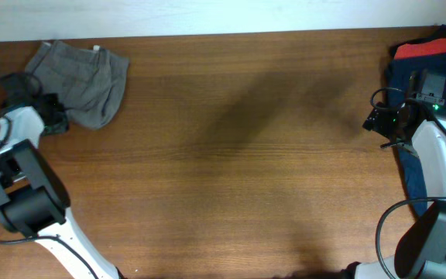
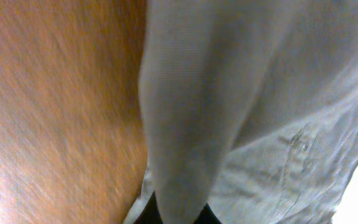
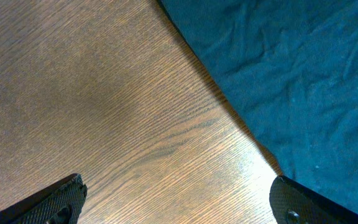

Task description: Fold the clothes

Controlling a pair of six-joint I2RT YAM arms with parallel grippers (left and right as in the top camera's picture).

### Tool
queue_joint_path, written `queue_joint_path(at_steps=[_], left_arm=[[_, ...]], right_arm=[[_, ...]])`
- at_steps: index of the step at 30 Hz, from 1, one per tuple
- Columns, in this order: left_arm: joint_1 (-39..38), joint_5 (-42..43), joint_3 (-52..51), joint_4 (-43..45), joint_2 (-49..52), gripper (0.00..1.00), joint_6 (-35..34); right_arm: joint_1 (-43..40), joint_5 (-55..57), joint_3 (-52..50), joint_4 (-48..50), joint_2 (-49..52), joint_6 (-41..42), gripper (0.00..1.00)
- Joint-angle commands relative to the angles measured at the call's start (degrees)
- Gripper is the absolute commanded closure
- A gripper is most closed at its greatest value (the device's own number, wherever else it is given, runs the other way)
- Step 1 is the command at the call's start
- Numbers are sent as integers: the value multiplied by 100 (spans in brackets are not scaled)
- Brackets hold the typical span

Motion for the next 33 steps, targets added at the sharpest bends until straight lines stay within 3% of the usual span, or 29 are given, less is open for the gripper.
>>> queue_joint_path(at_steps=[1, 8, 12, 15, 26, 33], left_arm=[[-365, -706, -7, 61, 74, 99, -581], [-575, -1233, -7, 177, 74, 92, -459], [-472, -1259, -7, 415, 74, 92, 319], [-382, -1272, -7, 481, 74, 91, 540], [-413, -1233, -7, 623, 74, 90, 643], [-439, -778, -7, 1115, 282, 90, 640]], right_arm=[[-9, 9, -24, 0, 2, -28, 1], [-9, 9, -24, -2, 2, -28, 1], [-9, 9, -24, 0, 2, -28, 1], [-9, 9, -24, 0, 2, -28, 1], [-9, 9, -24, -2, 2, -28, 1], [-9, 9, -24, 0, 2, -28, 1]])
